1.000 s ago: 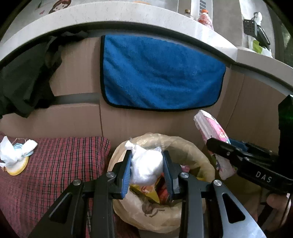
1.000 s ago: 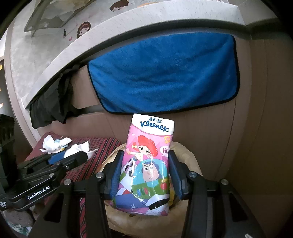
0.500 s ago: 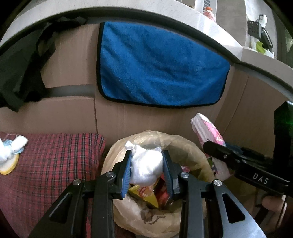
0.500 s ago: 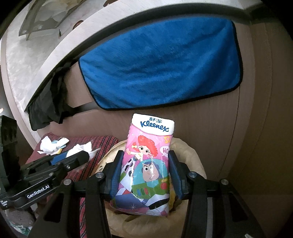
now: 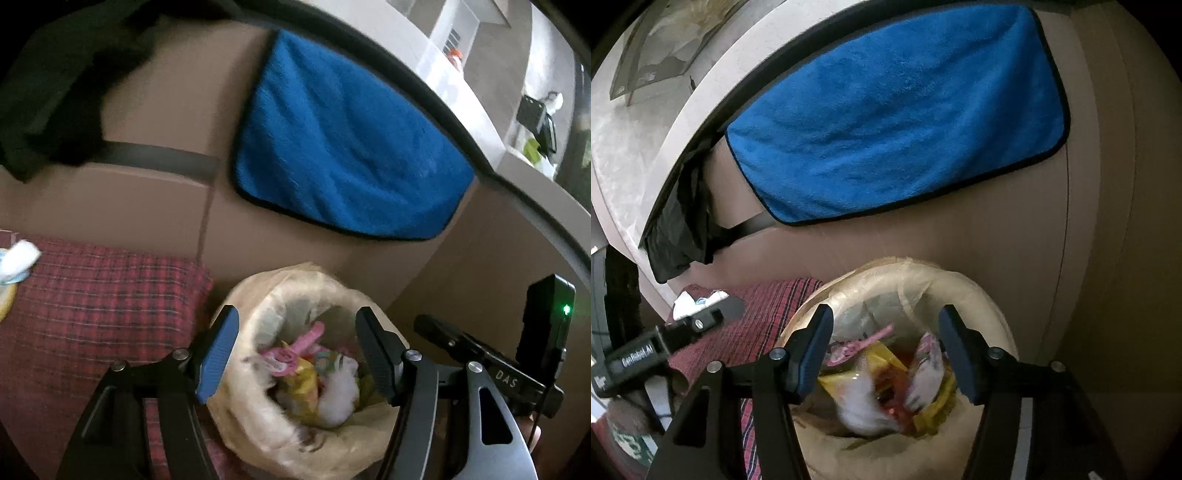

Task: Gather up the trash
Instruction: 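Move both grippers back toward the yellow-rimmed pad and tissues on the bed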

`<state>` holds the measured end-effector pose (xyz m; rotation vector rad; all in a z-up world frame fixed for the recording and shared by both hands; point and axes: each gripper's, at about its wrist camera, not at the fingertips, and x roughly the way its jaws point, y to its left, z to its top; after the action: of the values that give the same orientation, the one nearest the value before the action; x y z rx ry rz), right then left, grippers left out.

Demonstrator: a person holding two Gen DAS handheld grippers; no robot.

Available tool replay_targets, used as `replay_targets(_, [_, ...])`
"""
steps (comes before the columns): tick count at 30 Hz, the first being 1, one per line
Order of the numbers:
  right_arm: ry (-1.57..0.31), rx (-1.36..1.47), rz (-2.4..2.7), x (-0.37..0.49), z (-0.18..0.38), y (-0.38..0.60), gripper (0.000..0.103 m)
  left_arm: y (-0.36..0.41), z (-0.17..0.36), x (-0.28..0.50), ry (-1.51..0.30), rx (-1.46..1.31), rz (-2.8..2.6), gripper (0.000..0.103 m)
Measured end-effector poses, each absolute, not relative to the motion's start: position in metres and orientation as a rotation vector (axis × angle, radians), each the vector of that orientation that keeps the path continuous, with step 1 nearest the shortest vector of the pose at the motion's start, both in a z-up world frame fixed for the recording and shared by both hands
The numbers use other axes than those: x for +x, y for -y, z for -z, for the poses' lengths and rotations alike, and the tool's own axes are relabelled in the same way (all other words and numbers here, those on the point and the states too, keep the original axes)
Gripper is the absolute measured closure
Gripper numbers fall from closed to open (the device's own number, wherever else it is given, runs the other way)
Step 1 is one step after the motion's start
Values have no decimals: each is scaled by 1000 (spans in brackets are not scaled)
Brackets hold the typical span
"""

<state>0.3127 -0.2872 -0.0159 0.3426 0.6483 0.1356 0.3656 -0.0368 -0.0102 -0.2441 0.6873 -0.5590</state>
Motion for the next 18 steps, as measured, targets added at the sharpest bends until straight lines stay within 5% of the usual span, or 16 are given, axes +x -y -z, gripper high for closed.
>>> replay_targets(18, [-630,121,-232,296,-13,171,45,-120,22,332,-674,-280,225,36])
